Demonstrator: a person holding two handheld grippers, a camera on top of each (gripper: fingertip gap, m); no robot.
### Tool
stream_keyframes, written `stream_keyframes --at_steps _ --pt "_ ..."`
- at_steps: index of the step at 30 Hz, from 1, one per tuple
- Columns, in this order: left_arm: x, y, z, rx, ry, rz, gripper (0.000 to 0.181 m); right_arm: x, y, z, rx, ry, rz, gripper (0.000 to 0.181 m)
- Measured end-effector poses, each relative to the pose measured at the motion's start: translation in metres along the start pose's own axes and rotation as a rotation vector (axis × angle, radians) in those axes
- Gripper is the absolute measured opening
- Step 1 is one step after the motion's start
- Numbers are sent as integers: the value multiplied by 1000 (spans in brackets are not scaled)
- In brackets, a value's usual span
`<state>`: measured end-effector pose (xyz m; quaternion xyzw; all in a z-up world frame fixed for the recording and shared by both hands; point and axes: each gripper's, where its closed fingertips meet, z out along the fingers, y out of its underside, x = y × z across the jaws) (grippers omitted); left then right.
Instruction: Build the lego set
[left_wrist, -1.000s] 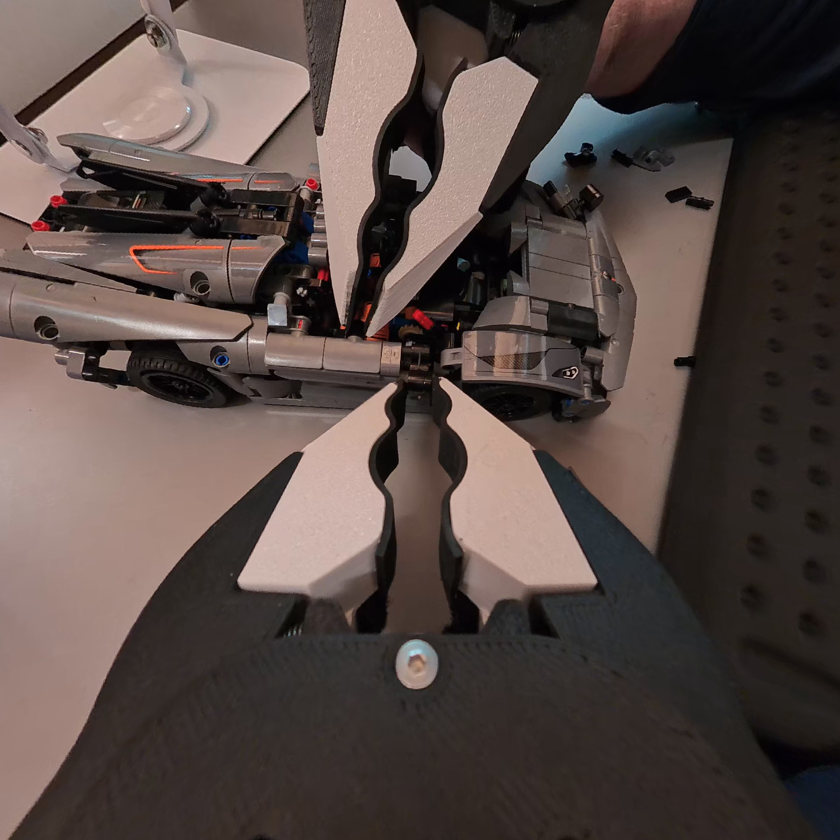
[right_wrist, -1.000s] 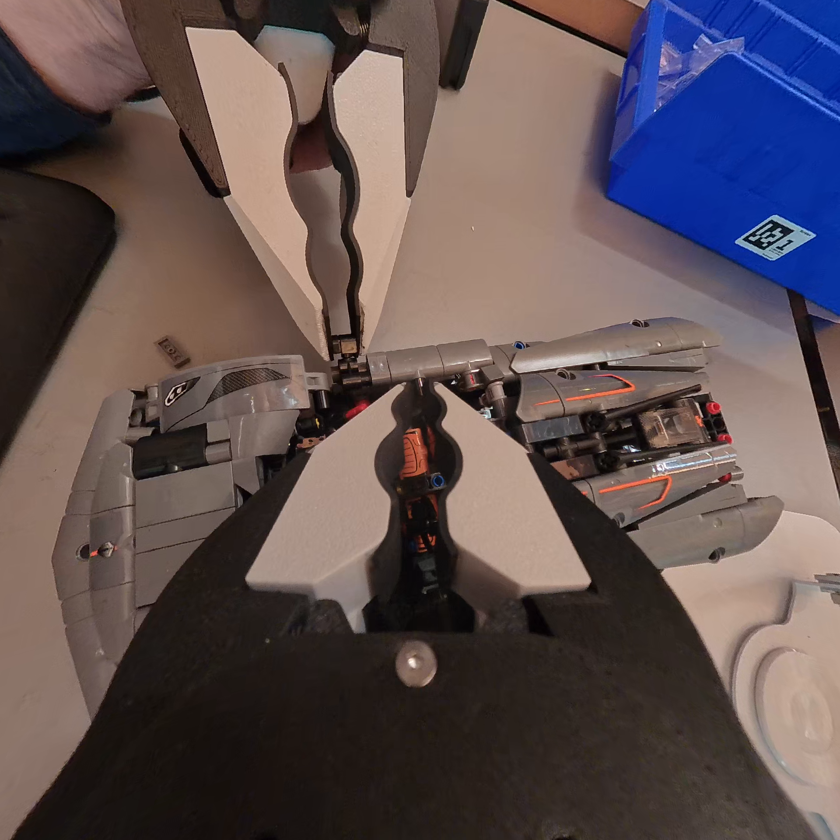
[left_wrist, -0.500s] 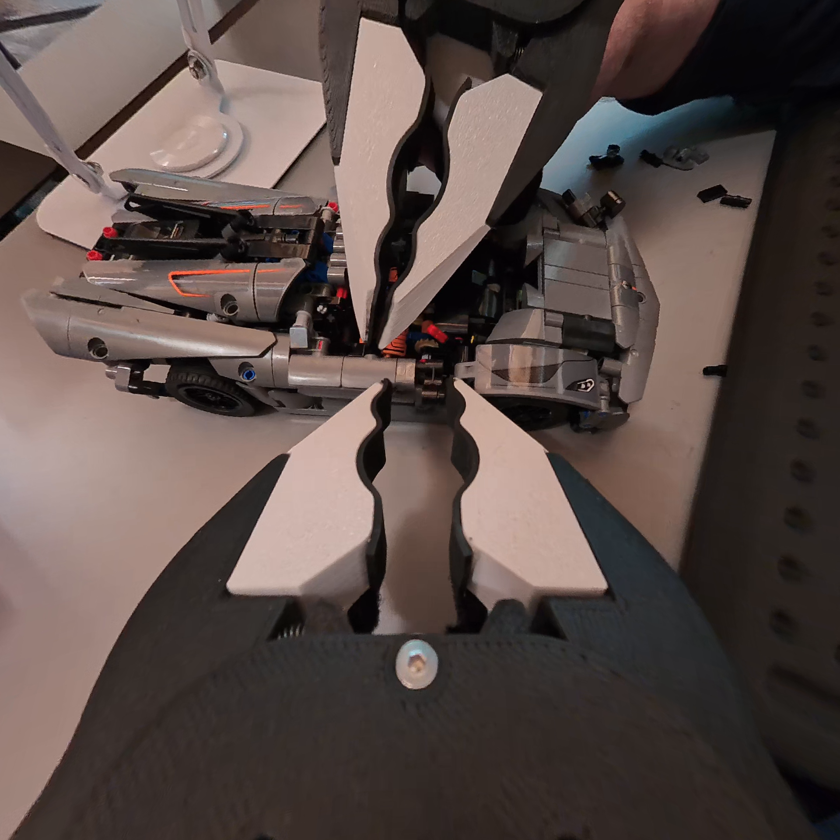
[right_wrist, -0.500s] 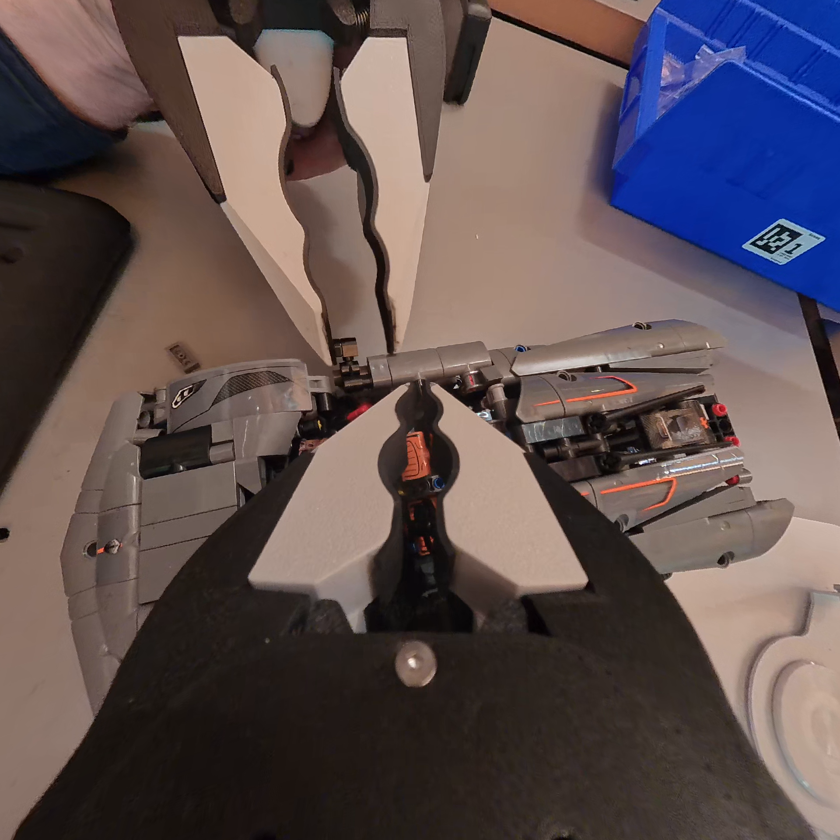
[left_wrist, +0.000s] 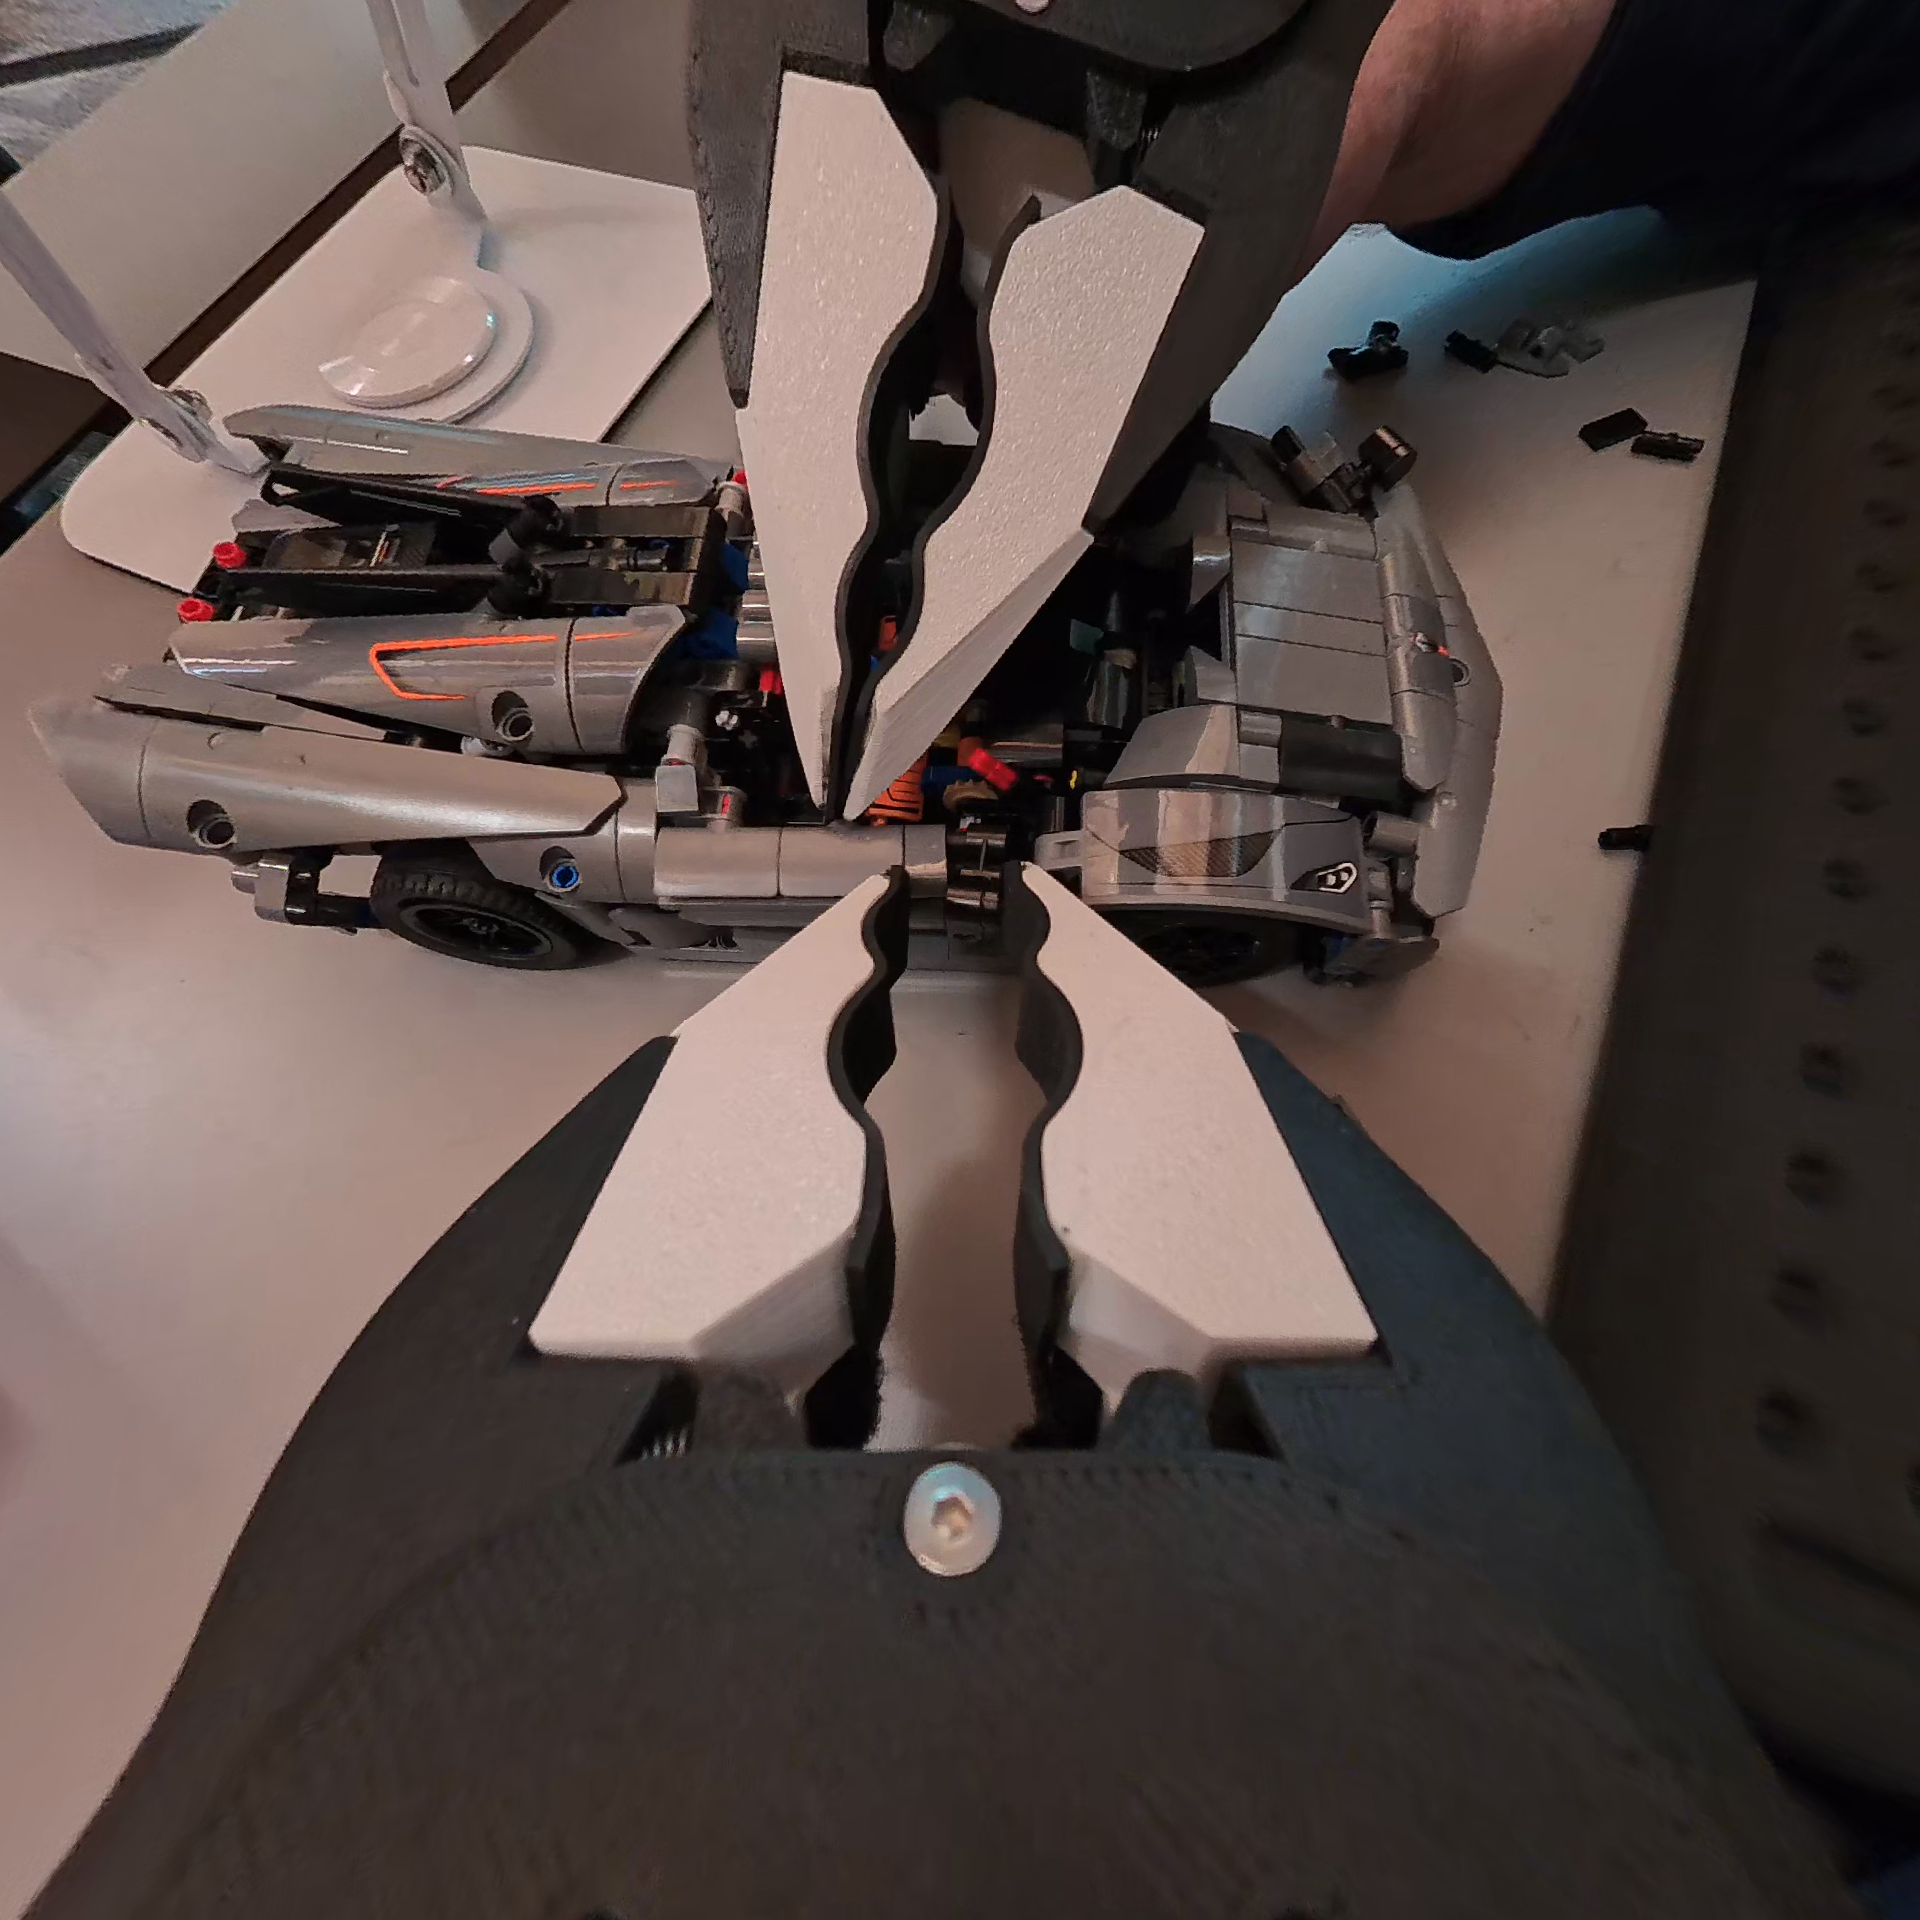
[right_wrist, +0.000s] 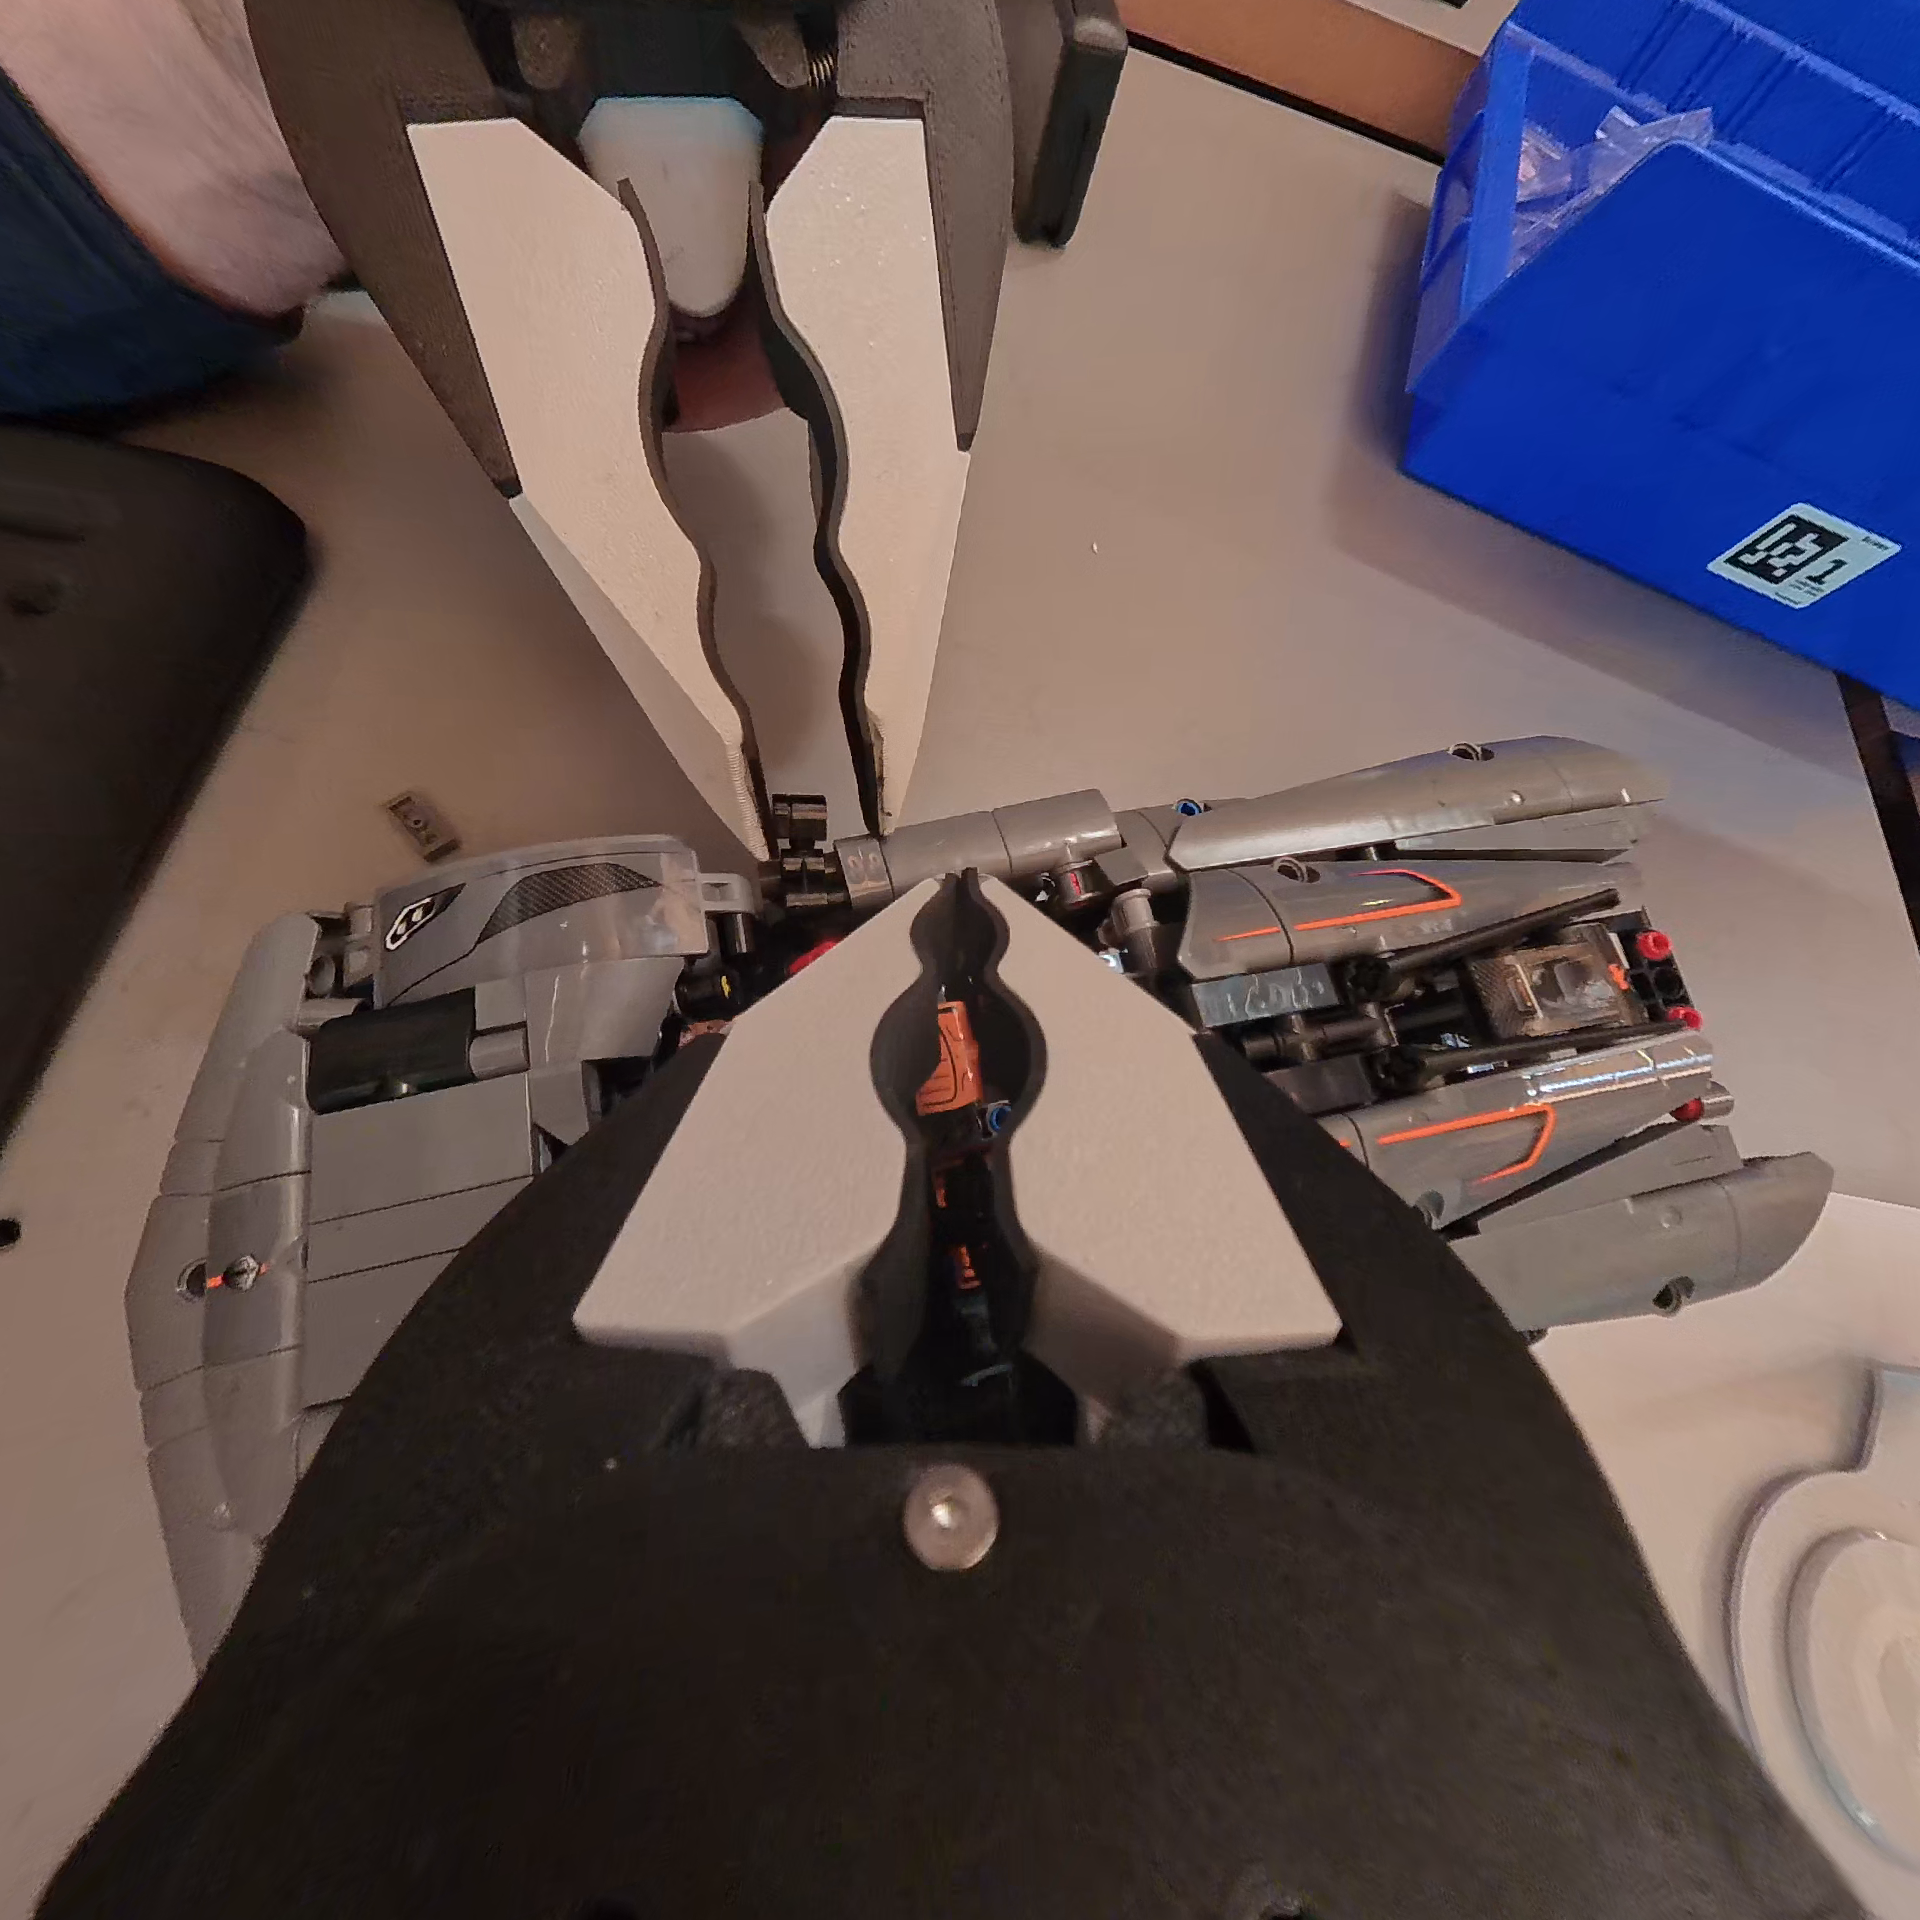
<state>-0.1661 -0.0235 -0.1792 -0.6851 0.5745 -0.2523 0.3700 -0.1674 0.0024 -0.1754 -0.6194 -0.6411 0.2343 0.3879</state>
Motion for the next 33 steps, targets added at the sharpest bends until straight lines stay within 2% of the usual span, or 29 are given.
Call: stream_keyframes --at_steps 8,17,33 --pt "5 -2 0 15 33 4 13 3 4 -1 -4 15 1 0" --pt "6 -4 1 34 36 -9 23 -3 3 -7 -20 -54 1 0" --pt "13 -5 1 21 64 2 19 -14 4 -8 -43 -122 11 2"
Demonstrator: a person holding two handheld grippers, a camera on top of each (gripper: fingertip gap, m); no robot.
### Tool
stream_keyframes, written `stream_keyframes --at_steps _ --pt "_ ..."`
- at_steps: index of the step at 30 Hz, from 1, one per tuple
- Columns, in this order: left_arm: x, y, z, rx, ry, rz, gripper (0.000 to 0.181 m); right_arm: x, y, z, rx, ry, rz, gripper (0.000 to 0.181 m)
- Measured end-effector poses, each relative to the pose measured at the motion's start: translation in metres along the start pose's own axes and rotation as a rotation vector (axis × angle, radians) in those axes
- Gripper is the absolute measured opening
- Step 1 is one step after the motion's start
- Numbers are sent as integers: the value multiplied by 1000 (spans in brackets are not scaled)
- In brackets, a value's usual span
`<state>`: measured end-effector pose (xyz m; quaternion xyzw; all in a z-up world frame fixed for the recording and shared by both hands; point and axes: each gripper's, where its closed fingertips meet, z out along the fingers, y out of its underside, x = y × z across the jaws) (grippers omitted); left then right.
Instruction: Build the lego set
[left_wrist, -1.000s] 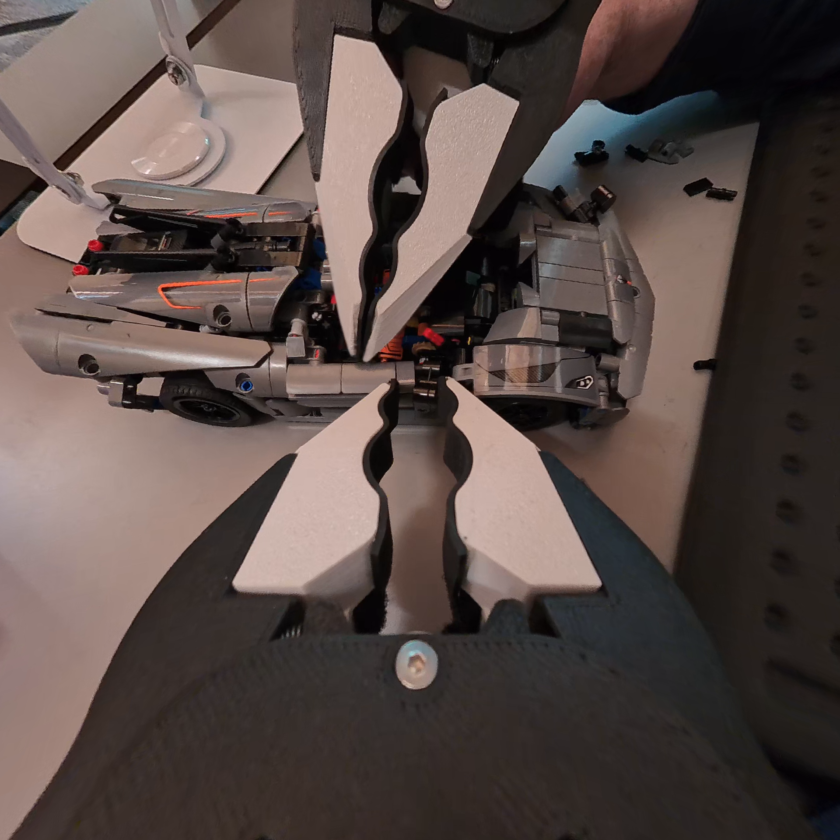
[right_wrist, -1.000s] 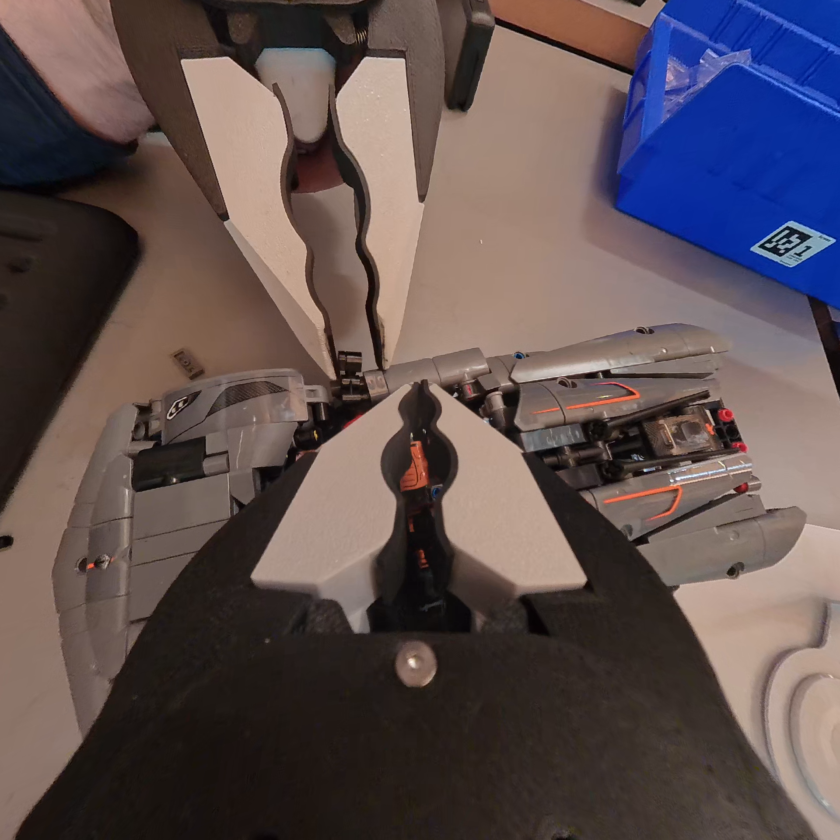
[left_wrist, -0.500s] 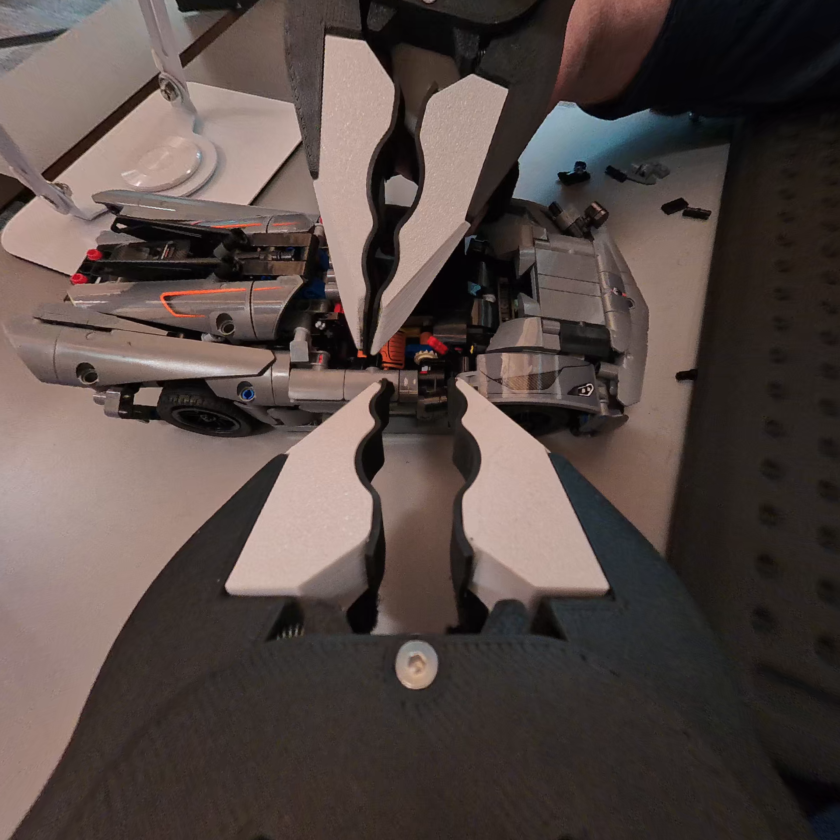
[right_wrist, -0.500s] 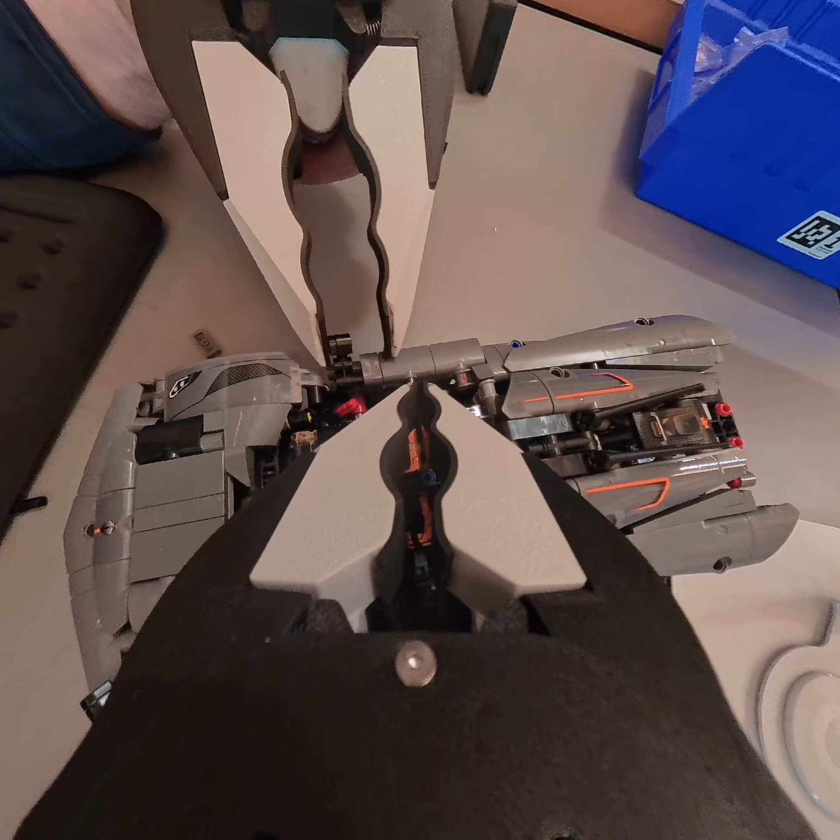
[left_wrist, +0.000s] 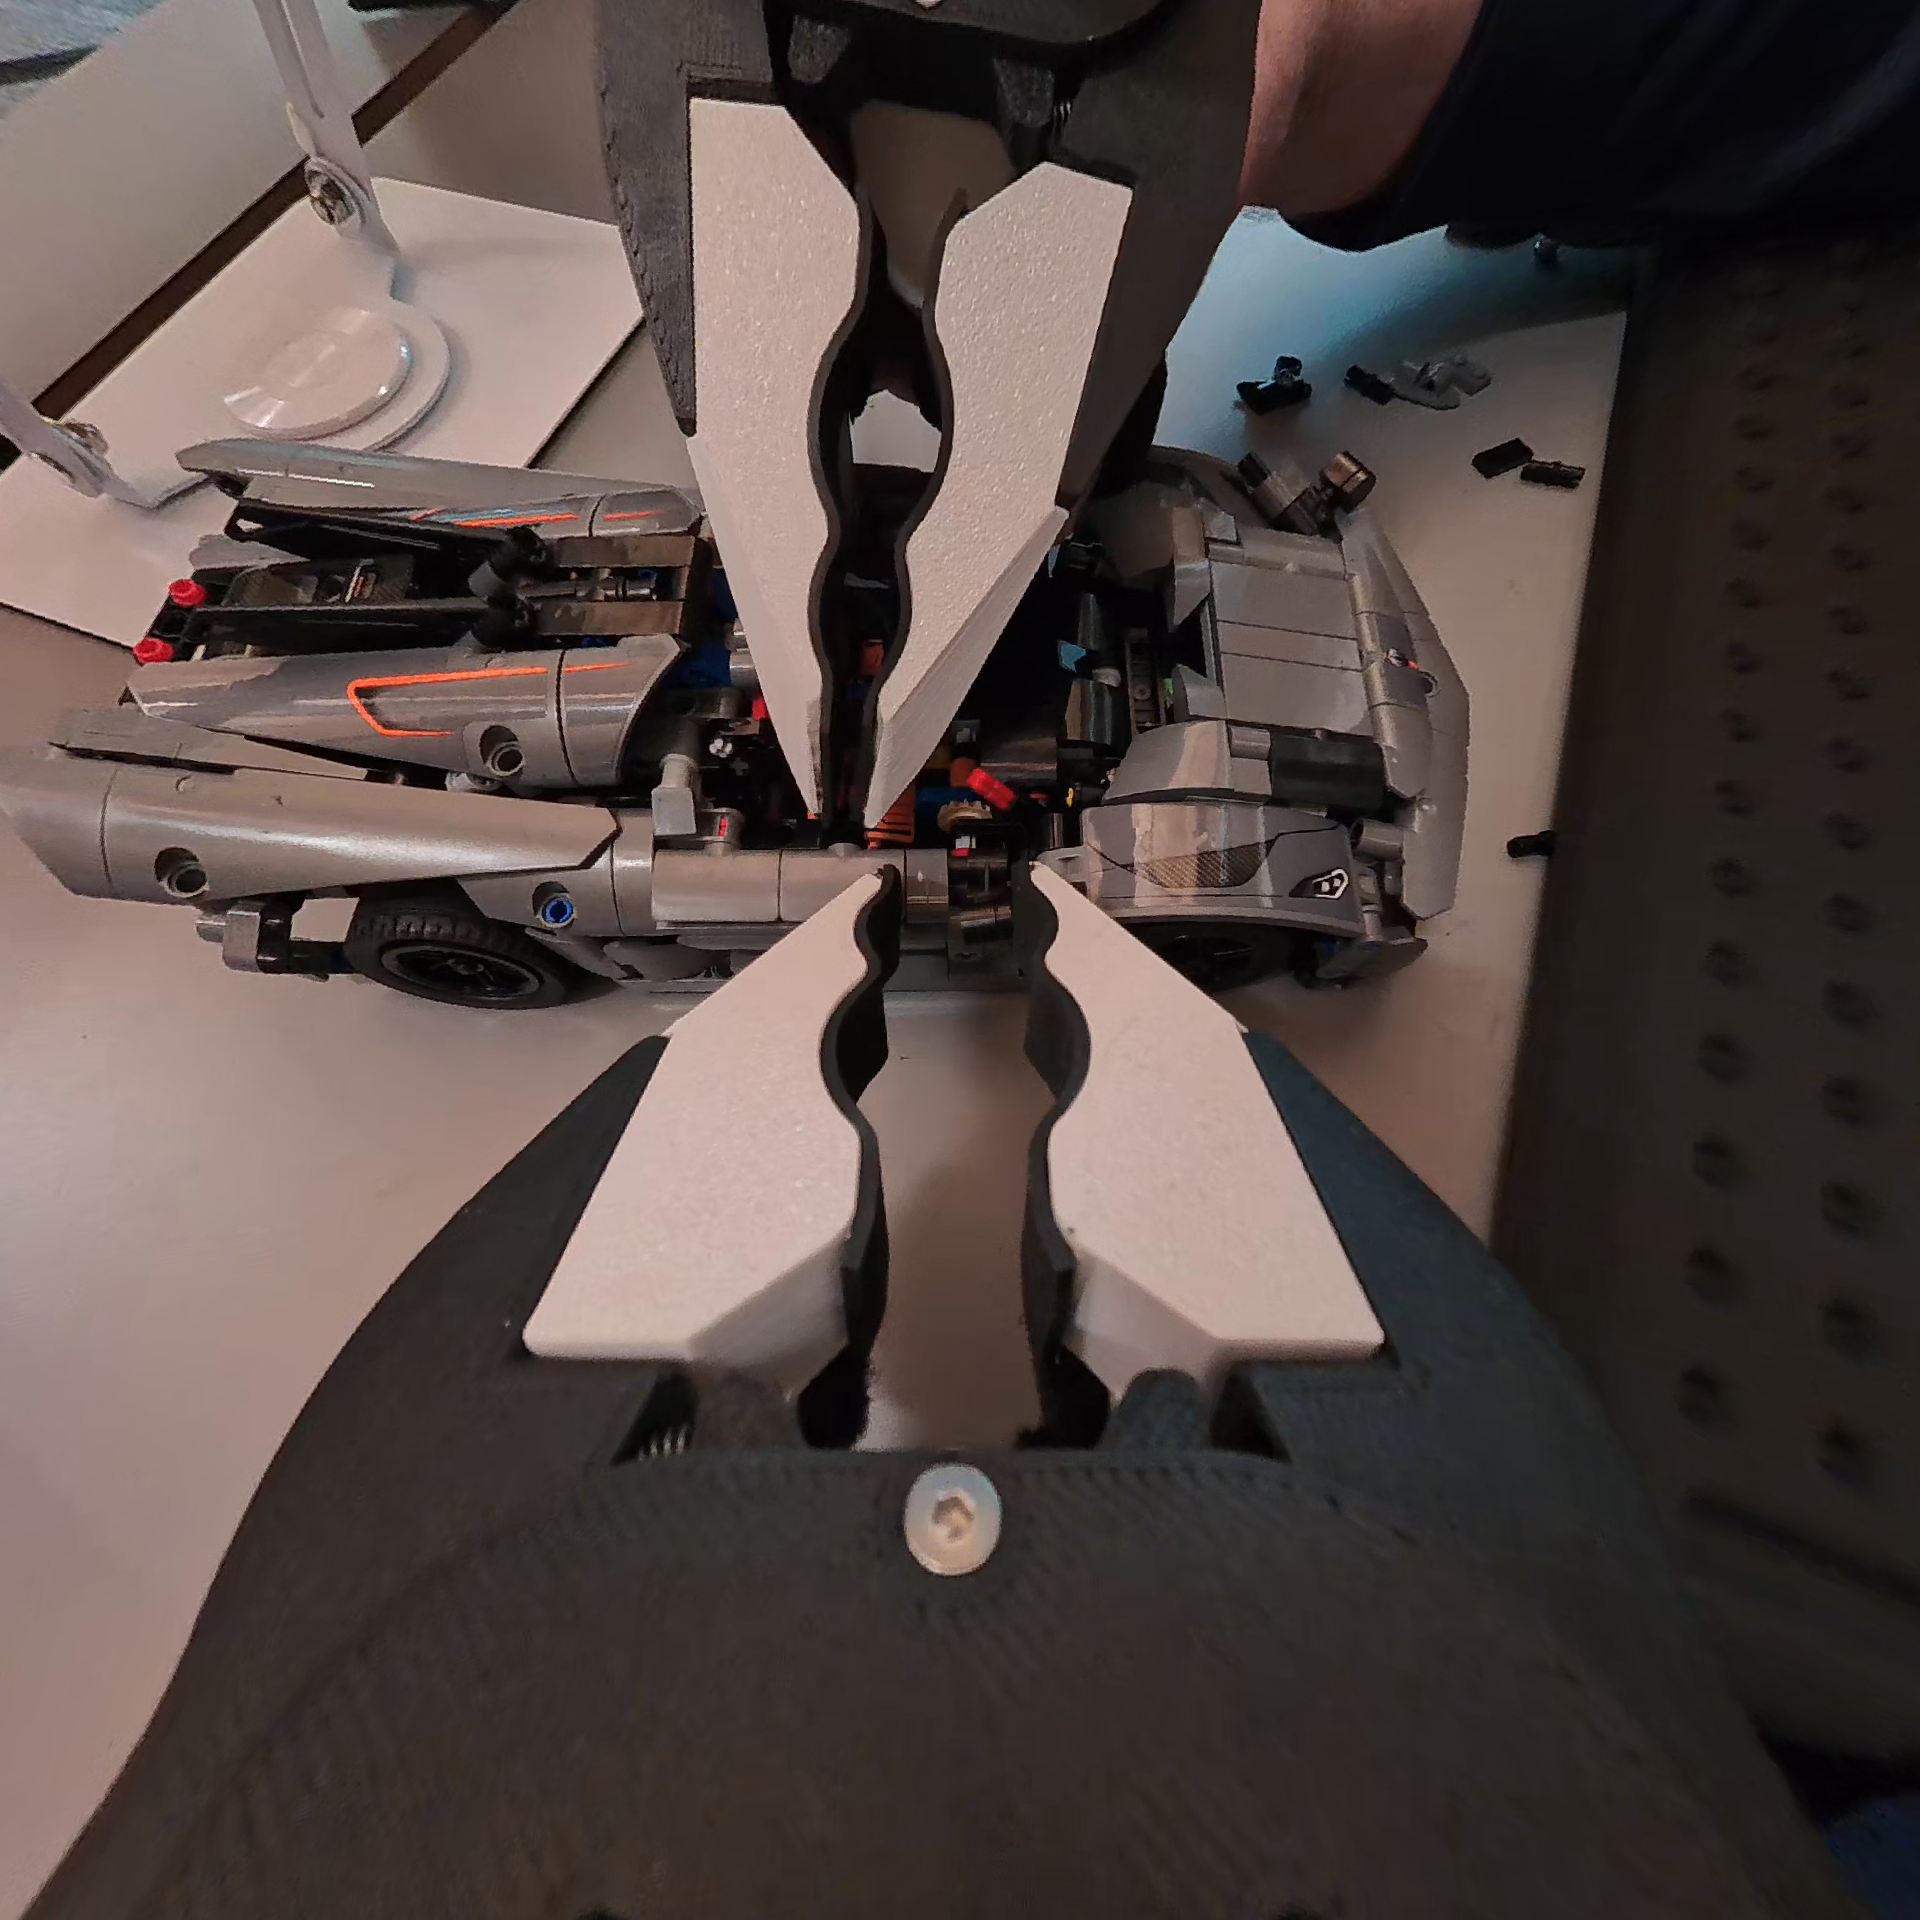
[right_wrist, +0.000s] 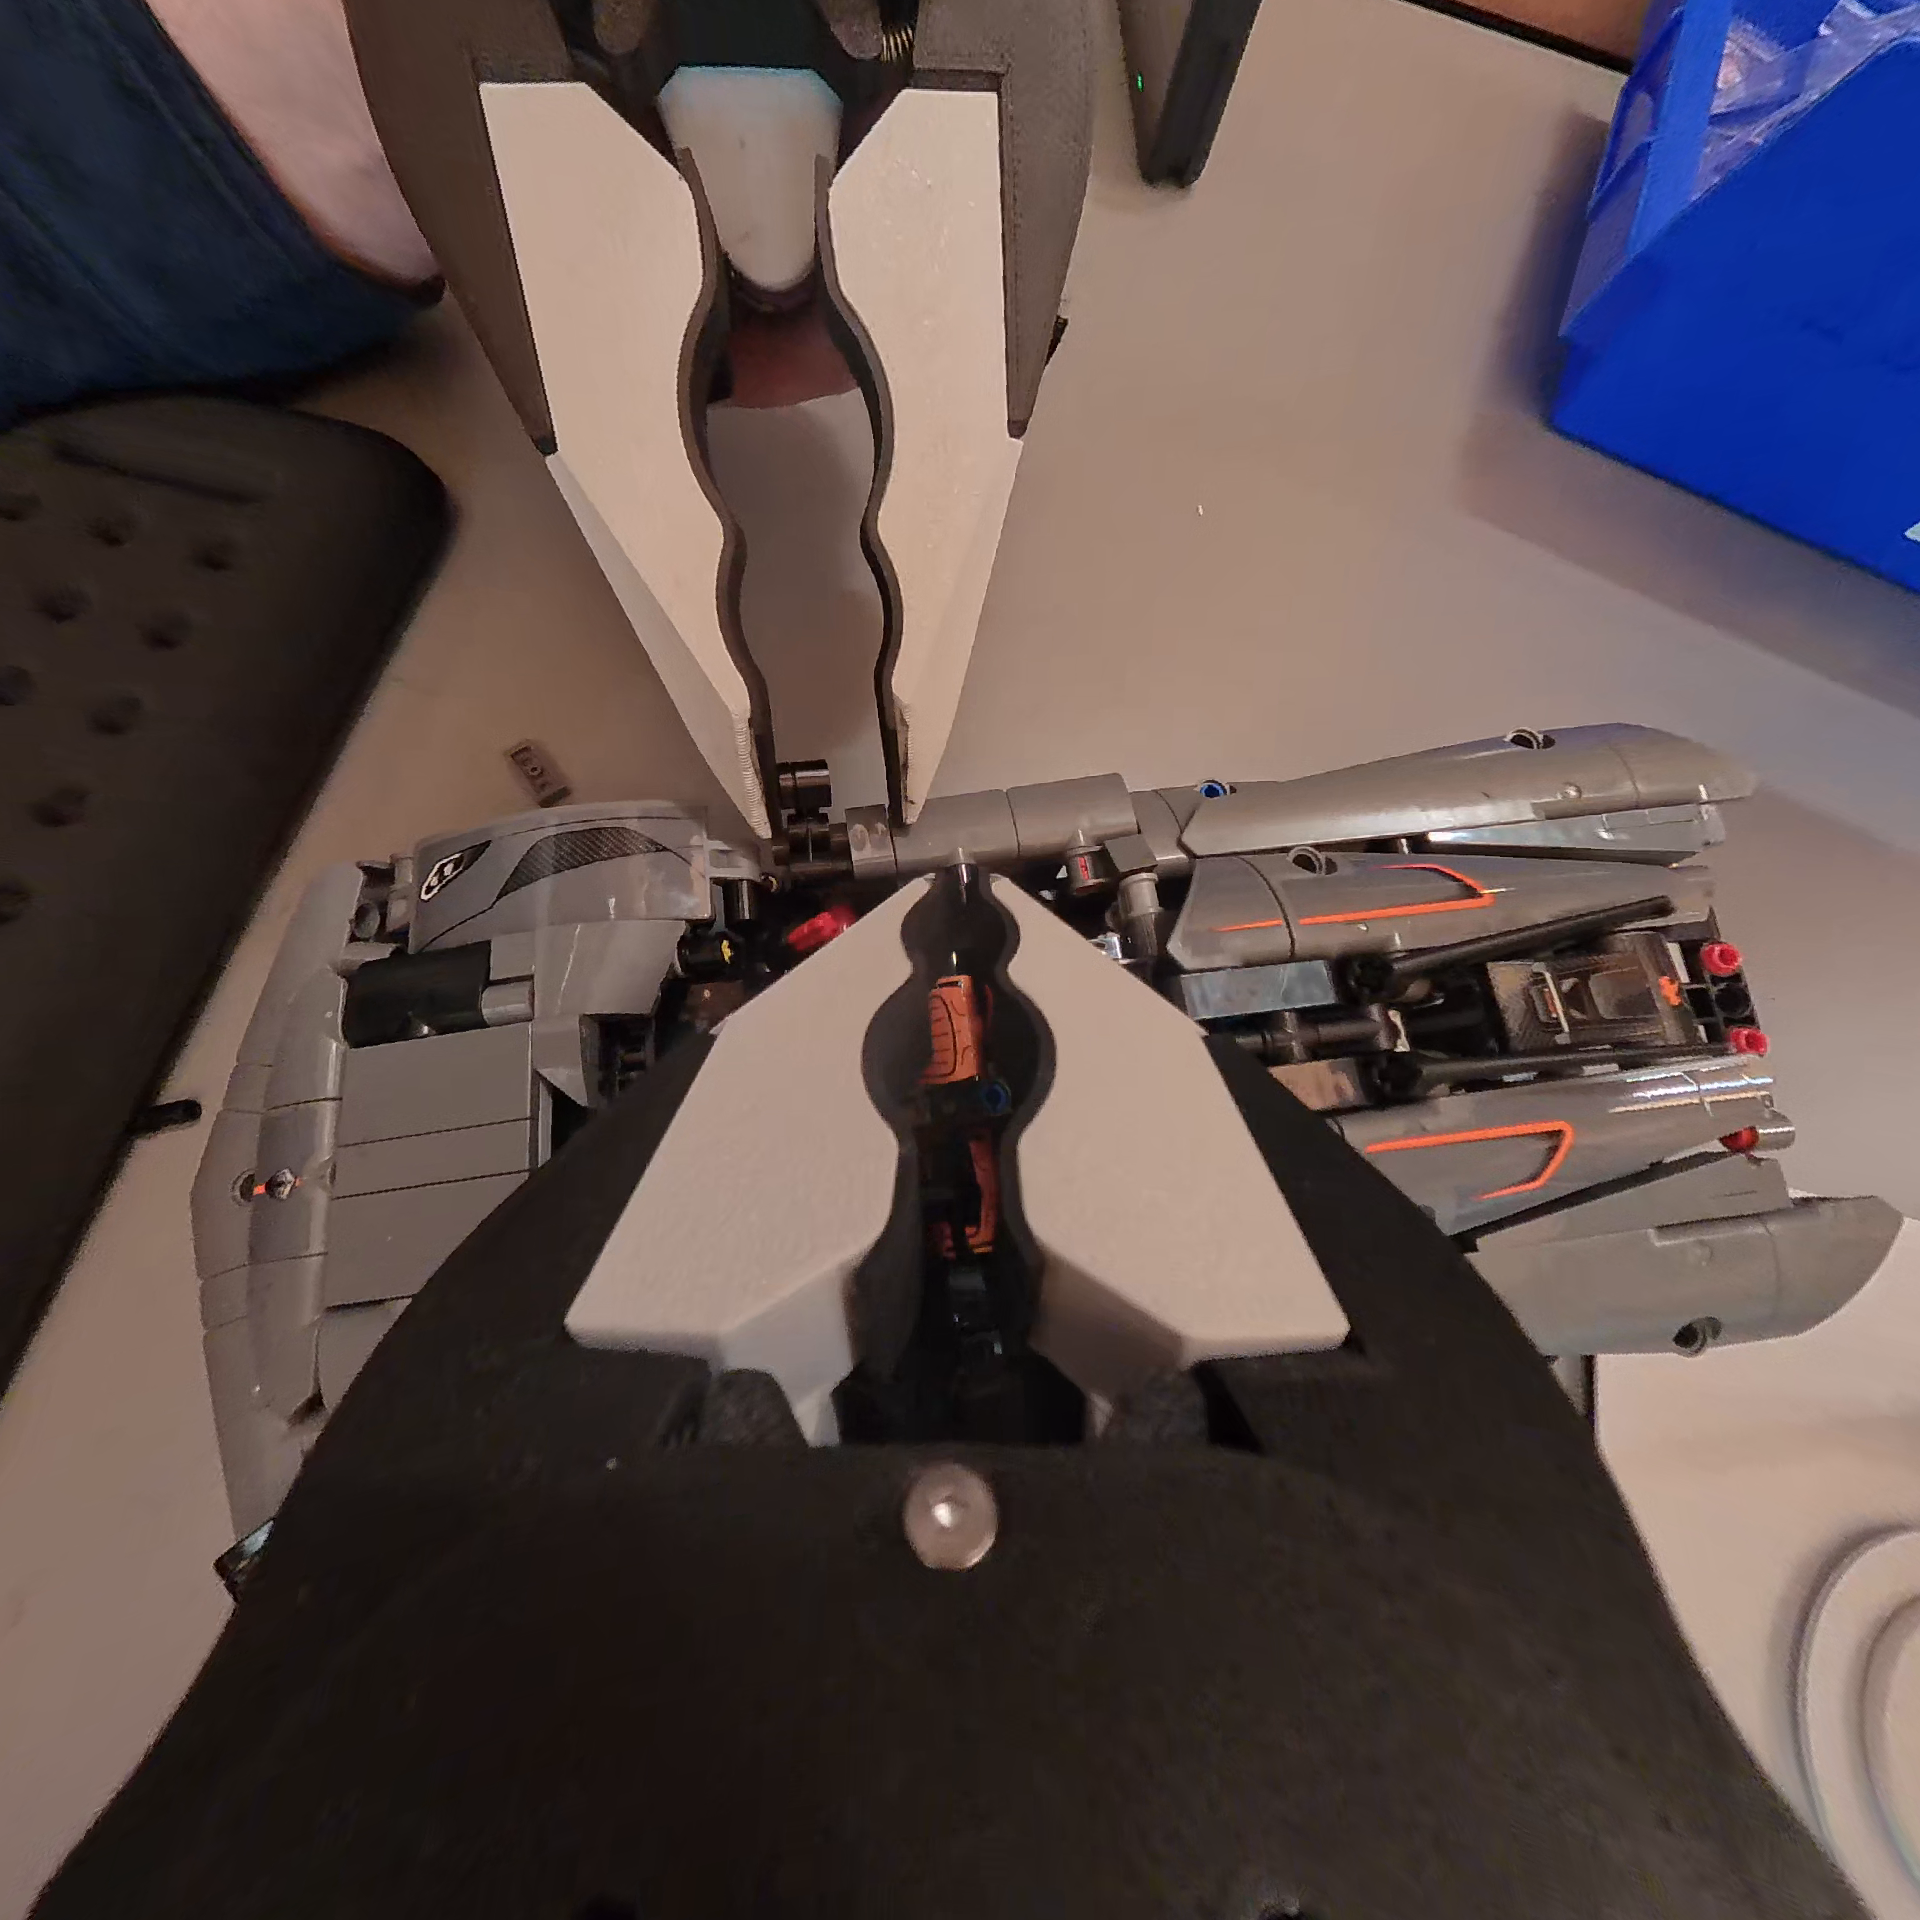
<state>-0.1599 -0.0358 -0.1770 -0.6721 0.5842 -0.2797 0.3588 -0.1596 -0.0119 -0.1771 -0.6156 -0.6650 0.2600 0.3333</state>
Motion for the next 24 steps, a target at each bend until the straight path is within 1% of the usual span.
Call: stream_keyframes --at_steps 6,24 --pt "2 0 0 -5 4 -2 19 -1 0 1 -5 -2 -5 5" --pt "3 2 2 -54 -19 -6 16 -2 1 5 -34 37 -41 3"
